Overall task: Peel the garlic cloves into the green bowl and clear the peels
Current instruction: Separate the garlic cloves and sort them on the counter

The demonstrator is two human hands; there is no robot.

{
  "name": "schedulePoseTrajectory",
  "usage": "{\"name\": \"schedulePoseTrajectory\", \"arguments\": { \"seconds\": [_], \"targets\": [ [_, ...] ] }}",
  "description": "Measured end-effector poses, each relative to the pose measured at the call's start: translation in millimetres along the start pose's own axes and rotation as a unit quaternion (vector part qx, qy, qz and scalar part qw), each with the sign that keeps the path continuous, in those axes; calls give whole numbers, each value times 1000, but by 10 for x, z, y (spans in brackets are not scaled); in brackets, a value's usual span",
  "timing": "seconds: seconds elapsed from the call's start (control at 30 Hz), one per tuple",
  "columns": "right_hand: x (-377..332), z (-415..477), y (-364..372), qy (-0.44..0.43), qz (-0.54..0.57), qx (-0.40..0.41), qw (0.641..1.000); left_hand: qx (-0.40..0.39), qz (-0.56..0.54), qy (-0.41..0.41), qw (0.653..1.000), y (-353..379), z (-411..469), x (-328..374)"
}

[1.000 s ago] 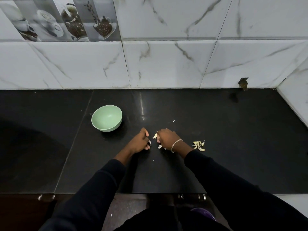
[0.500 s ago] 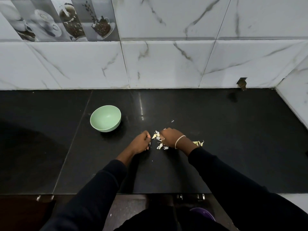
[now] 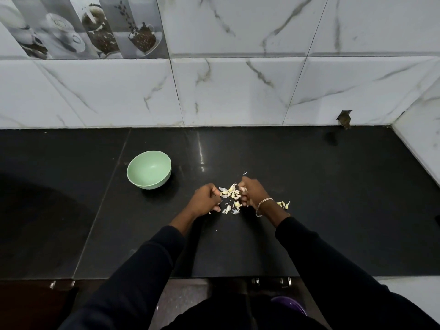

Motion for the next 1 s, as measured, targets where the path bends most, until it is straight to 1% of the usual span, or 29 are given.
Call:
{"name": "schedulePoseTrajectory", "arguments": {
  "seconds": [0.03,0.07,0.13,0.2,0.23,0.27,0.3,0.33,0.37,0.4,0.47,0.53,0.63,0.7,0.87,0.93,1.0],
  "targets": [
    [105,8,0,45,76,-32,996,-7,-17,1,1000,32,12,3],
    [180,22,-1,71,111,-55,990,-17,-32,2,999,68,18,13],
    [230,48,-20,68,102,-77,989,-34,-55,2,998,148,24,39],
    [231,50,-20,50,56,-78,994,-42,-74,-2,996,211,34,48],
    [205,52,-33,28,6,-65,997,-45,-81,-4,996,237,41,49],
    [148,44,-53,-9,-68,-45,997,-48,-86,-5,995,262,46,53],
    [66,31,-60,-62,-154,-21,986,-50,-87,-6,995,285,52,59],
    [-28,-2,-25,-120,-230,-5,966,-52,-87,-6,995,301,51,73],
    [-78,-27,23,-160,-286,1,945,-52,-84,-5,995,317,54,90],
    [-97,-51,75,-181,-330,2,927,-53,-81,-3,995,329,57,114],
    [-75,-82,156,-189,-402,3,896,-59,-65,-1,996,352,72,147],
    [-36,-93,239,-200,-458,6,866,-75,-21,7,997,364,94,193],
    [-1,-139,331,-209,-496,-2,843,-102,89,34,990,349,102,309],
    [19,-150,361,-207,-513,-6,833,-118,132,52,983,359,93,372],
    [21,-150,348,-193,-523,7,830,-142,170,83,972,451,91,458],
    [13,-181,348,-199,-524,13,828,-143,169,84,972,456,87,459],
    [28,-167,323,-197,-514,13,835,-143,155,86,974,447,87,460]
  ]
}}
Point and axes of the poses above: each hand's wrist, its own z-axis towards the middle knuckle, its own y-axis out of the palm, x = y × z, the point moved 10 cm from there along z, towards the middle knuckle, and after that the axes turned 11 degrees about y, right-handed, at the moved point
